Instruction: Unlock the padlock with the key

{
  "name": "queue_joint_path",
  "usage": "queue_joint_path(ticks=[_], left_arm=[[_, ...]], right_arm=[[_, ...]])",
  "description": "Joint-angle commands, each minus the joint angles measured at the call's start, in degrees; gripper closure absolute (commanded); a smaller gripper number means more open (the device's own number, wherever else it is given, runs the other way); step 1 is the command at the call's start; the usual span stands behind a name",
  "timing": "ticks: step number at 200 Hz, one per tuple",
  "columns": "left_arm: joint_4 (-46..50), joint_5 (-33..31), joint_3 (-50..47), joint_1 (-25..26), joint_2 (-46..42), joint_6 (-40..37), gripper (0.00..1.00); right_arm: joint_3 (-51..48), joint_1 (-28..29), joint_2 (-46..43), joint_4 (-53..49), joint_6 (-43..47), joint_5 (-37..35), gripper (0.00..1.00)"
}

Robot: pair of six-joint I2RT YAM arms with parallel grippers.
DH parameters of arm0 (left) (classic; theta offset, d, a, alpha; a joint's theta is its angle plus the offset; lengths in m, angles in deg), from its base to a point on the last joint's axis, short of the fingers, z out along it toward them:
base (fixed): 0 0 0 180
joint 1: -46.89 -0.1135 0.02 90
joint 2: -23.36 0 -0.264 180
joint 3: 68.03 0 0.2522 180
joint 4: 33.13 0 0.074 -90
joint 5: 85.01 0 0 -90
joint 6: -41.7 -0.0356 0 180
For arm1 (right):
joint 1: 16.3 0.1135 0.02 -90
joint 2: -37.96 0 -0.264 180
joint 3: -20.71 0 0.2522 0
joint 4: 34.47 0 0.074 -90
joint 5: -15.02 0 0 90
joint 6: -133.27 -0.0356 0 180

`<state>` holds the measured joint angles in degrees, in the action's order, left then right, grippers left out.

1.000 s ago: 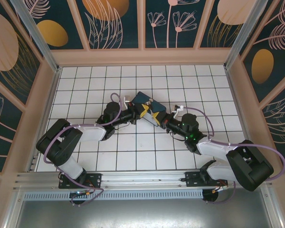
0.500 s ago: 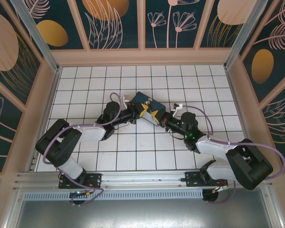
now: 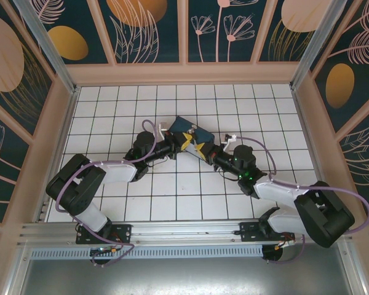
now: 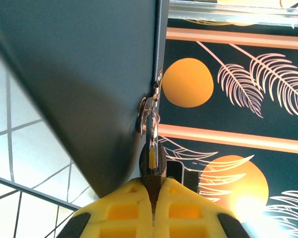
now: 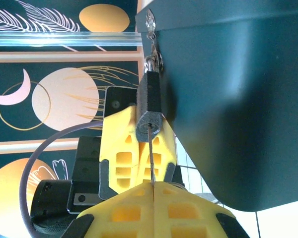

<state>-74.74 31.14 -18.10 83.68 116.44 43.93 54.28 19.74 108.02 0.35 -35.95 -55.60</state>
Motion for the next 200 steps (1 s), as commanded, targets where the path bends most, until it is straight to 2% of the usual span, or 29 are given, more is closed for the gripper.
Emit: queue_joint_path(ticks=[1,38,63,92,128,200], left_arm=[[-4.8,6.0,0.9,1.6,-1.1,-1.5,1.0],[-4.8,7.6,1.7,1.5,-1.0,-2.8,1.0],[-6.0,7.6,1.7,1.6,-0.8,-1.6,1.0],[-6.7,6.7,1.3,1.6,-0.9,-0.5,1.0],[-7.1,4.6,0.4,1.7,-1.6,0.5,1.0],[-8.3,4.6,-0.6,1.7,-1.9,0.9,1.0]], right_arm=[[-0.9,-1.9,-3.1,-0.2,2.8,-3.0,1.0],[-0.3,-4.3,-2.5,0.7,3.5,3.5,1.0],[-0.2,-3.9,0.1,3.5,1.9,5.1,1.0],[-0.4,-2.8,1.0,5.8,-0.1,3.9,1.0],[-1.7,-1.1,0.2,9.0,-4.3,-0.9,1.0],[-1.3,-0.6,1.0,6.8,-4.2,-2.4,0.99]])
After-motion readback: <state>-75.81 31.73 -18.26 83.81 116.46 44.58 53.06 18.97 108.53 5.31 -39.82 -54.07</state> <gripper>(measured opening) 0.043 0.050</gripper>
